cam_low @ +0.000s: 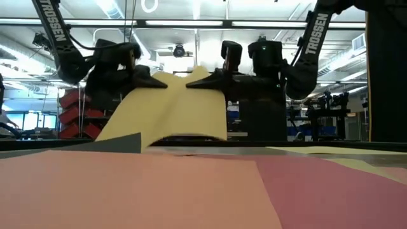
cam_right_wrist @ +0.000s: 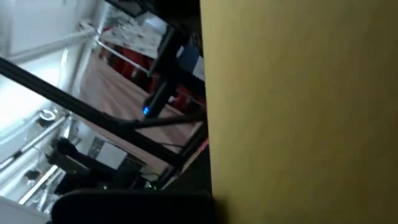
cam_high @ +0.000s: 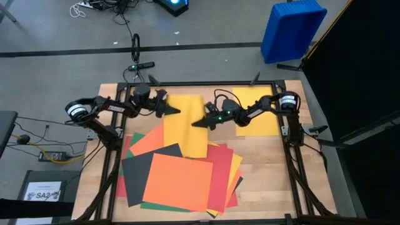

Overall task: Organize paper
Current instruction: Stack the yellow colored paper on top of the yellow colored paper

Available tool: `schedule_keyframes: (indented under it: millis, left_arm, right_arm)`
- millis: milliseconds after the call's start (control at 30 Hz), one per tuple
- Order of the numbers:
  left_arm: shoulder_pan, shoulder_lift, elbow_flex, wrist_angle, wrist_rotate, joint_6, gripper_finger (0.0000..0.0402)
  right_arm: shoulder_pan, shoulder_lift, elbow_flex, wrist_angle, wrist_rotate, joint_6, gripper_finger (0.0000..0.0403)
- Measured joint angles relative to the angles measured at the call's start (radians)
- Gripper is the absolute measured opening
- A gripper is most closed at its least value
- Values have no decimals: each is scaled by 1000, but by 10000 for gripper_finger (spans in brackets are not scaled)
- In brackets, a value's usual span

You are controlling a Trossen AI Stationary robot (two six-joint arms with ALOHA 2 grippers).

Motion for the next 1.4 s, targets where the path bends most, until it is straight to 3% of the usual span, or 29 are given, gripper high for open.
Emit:
schedule_keyframes:
  millis: [333, 600, 1000, 1400]
  left_arm:
    - [16, -1, 102, 0, 121, -83, 0]
    - [89, -18, 106, 30, 155, -136, 0]
    - [96, -19, 106, 47, 135, -152, 0]
    - [11, -20, 227, 25, 64, -181, 0]
  right_arm:
    - [-49, -16, 0, 74, -79, 67, 0]
    - [-77, -102, -13, 69, -88, 58, 0]
    - [-130, -358, -82, -368, 3, -149, 0]
    - [-142, -405, -82, -399, 4, -122, 0]
